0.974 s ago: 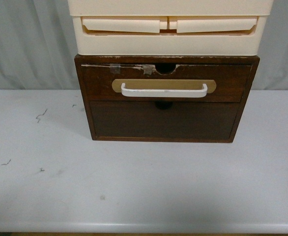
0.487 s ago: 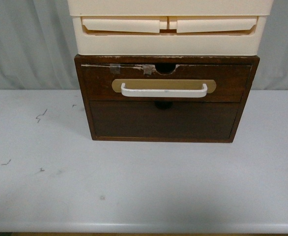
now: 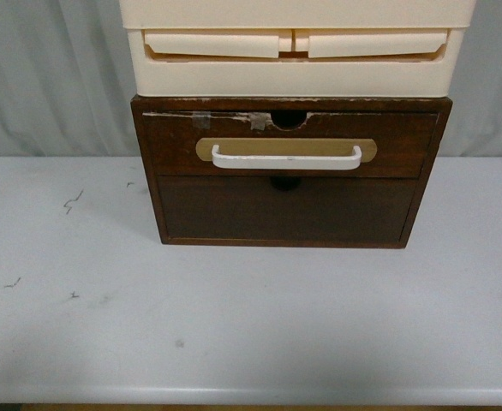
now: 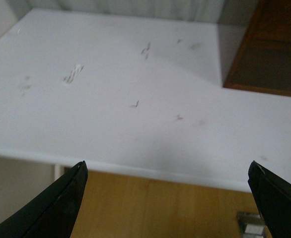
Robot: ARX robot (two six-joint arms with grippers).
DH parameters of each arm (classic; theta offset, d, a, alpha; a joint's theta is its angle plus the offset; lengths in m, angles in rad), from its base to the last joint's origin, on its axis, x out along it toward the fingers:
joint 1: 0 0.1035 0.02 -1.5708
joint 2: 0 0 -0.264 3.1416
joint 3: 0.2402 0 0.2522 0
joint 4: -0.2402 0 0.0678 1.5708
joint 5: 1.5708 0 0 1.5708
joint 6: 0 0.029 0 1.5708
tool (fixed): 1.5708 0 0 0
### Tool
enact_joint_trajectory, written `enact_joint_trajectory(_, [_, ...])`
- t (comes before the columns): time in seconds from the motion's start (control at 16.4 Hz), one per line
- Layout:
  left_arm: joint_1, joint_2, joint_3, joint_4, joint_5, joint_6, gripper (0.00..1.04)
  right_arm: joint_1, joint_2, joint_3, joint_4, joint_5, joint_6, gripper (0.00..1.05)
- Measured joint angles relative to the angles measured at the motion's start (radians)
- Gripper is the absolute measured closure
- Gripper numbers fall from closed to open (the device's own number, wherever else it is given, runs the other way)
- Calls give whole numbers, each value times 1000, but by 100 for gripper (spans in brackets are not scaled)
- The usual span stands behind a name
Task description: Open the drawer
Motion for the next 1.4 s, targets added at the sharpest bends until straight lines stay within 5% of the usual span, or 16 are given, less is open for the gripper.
enact_joint_trajectory(0.12, [16,256,62,159,-33,-100,7,37,169,58,129,-37,46,6])
enact_joint_trajectory(0.37, [-45,741,234,504,154,-330,7,85,615,179,462,-108,360,6])
enact_joint_trajectory(0.73, [-116,1318,568,769,372,-609,7,101,1211,383,896,-232,902,6])
enact_joint_trajectory(1.03, [-119,1651,756,881,493,-845,7,118,1644,607,1061,-208,1078,6])
enact_joint_trajectory(1.4, [-101,1754,853,961,570,-997,7,201,1888,901,1026,-169,1144,6])
